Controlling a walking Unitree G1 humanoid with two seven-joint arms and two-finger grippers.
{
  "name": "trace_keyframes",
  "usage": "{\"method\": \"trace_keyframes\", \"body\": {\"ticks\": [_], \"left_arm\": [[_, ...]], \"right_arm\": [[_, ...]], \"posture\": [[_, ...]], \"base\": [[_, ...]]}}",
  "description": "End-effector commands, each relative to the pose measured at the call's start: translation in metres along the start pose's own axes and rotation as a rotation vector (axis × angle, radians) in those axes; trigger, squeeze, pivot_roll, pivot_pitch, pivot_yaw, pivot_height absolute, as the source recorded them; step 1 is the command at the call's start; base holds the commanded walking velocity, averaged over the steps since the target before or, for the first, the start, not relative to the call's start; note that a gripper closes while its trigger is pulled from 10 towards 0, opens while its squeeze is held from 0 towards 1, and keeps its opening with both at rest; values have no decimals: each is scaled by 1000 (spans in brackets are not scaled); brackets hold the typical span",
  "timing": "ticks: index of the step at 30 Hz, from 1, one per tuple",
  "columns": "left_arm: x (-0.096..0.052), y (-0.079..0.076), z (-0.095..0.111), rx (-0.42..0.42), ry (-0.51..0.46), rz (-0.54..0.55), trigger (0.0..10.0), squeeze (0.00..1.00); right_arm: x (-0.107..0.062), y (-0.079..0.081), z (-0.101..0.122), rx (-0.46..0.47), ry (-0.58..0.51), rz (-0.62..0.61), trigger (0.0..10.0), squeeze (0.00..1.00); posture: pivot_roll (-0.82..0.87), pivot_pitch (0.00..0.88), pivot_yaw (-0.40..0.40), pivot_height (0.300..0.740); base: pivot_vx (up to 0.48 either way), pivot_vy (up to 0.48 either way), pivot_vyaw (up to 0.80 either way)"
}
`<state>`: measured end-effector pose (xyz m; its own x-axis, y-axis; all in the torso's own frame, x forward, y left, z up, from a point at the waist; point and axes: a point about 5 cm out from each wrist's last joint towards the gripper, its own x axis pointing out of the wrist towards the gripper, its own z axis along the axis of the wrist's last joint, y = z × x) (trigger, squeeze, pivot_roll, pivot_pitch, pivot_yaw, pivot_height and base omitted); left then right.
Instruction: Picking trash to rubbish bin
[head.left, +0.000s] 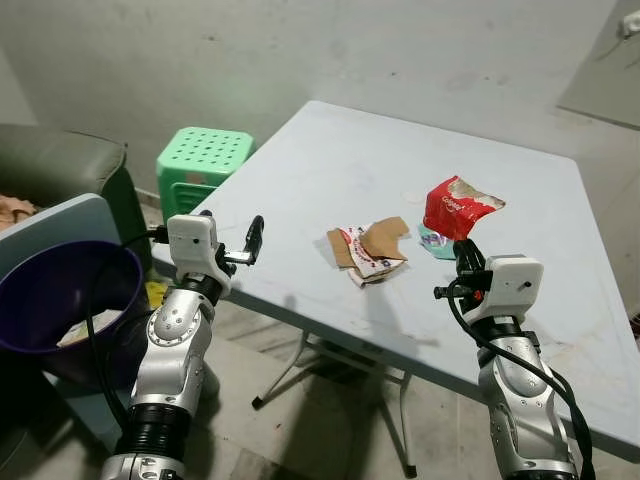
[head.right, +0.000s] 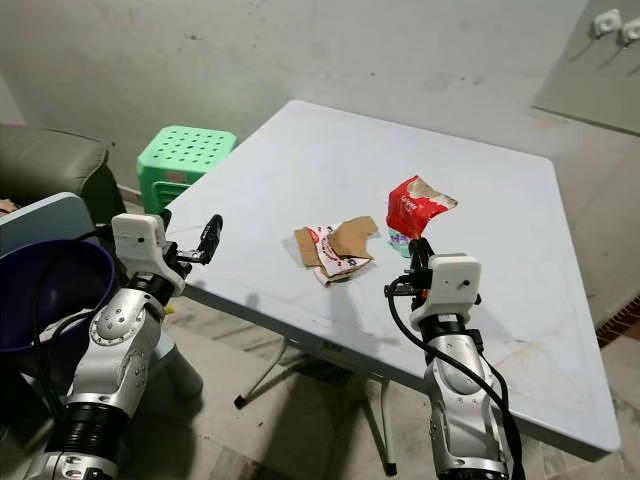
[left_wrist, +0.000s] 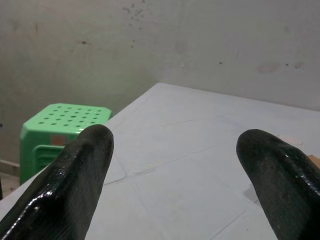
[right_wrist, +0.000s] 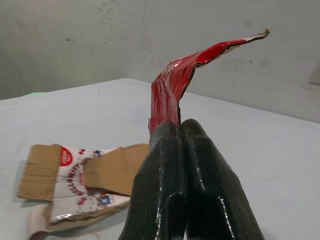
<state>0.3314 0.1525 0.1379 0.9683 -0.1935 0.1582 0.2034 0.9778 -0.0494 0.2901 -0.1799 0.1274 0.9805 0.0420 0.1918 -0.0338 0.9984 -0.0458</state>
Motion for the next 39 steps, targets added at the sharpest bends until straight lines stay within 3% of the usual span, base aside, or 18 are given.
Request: {"method": "trace_keyframes", "body": {"ticks": [1, 29, 39], "left_arm": [[3, -2, 1, 4, -3, -5, 10000, 0], [5, -1, 1, 2, 1, 8, 10000, 0], [6, -2, -1, 36, 4, 26, 10000, 0]], "right_arm": [[2, 0, 3, -14, -5, 6, 10000, 0], [4, 6, 3, -29, 3, 54, 10000, 0], [4, 6, 2, -38, 10, 74, 10000, 0]], "posture": [[-26, 0, -73, 740], [-20, 0, -83, 740], [-20, 0, -88, 740]], "base": [[0, 0, 800], [0, 0, 800], [0, 0, 800]]}}
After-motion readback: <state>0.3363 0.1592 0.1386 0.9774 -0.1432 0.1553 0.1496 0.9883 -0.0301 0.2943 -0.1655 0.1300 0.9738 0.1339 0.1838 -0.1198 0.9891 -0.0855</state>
